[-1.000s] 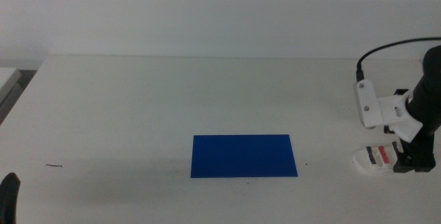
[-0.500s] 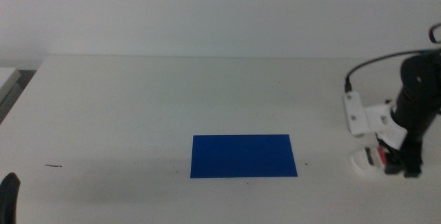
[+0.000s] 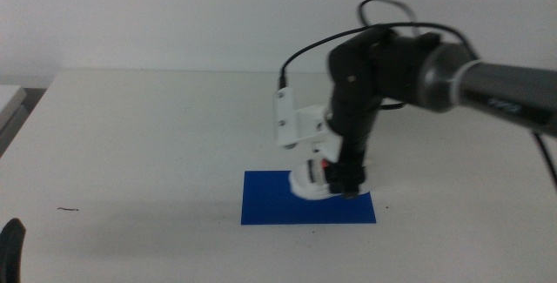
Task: Use one arm to grab the shoe from the table and place it on the mat.
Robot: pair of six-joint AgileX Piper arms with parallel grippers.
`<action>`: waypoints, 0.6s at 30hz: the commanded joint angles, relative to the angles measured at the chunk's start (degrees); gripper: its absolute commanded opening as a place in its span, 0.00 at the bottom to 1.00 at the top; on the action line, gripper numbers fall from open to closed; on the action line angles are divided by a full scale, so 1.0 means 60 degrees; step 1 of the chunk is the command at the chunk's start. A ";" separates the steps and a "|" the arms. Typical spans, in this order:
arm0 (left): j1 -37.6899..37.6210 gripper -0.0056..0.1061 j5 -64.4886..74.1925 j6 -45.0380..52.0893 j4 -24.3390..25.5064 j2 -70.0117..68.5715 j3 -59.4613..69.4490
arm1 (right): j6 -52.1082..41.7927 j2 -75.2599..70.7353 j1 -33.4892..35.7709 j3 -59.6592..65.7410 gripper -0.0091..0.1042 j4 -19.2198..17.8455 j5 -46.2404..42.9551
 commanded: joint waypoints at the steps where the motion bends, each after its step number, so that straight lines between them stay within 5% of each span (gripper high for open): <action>1: -0.0002 0.89 -0.0126 -0.0013 -0.0038 0.0046 0.0003 | 0.0191 0.0261 0.0288 -0.0467 0.06 0.0044 0.0174; 18: -0.0002 0.89 -0.0126 -0.0013 -0.0038 0.0046 0.0003 | 0.0260 0.0920 0.0489 -0.0588 0.06 0.0549 -0.0388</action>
